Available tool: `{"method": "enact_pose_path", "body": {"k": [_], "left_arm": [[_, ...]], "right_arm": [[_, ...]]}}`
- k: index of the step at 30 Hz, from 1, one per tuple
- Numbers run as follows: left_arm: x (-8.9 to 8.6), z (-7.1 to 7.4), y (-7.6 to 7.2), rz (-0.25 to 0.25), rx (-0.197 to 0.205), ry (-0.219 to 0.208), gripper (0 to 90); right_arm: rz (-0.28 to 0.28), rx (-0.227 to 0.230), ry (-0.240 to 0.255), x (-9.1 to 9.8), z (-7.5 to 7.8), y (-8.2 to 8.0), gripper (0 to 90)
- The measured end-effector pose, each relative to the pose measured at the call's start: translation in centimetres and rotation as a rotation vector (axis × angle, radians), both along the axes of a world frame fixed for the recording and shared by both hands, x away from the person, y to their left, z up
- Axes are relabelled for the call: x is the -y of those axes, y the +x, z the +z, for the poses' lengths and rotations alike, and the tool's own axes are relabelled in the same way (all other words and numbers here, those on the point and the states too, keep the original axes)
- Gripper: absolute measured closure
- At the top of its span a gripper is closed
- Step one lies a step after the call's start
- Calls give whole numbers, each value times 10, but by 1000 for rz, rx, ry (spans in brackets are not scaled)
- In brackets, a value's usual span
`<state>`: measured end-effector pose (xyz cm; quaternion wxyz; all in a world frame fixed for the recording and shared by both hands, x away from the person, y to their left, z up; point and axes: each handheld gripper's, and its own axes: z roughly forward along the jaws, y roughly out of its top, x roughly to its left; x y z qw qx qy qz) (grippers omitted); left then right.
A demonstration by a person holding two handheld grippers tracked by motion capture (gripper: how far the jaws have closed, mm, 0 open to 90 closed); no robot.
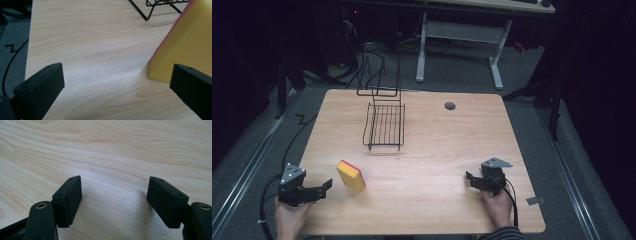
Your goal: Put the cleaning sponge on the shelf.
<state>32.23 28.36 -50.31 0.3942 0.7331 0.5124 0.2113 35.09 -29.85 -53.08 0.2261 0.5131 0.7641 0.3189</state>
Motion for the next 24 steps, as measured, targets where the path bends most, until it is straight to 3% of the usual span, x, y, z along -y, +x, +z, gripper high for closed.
{"method": "enact_pose_path", "body": {"k": [24], "left_arm": [[36,3,-17,-118,12,-9,1]], "right_arm": [[4,1,-2,0,0,0,284]]}}
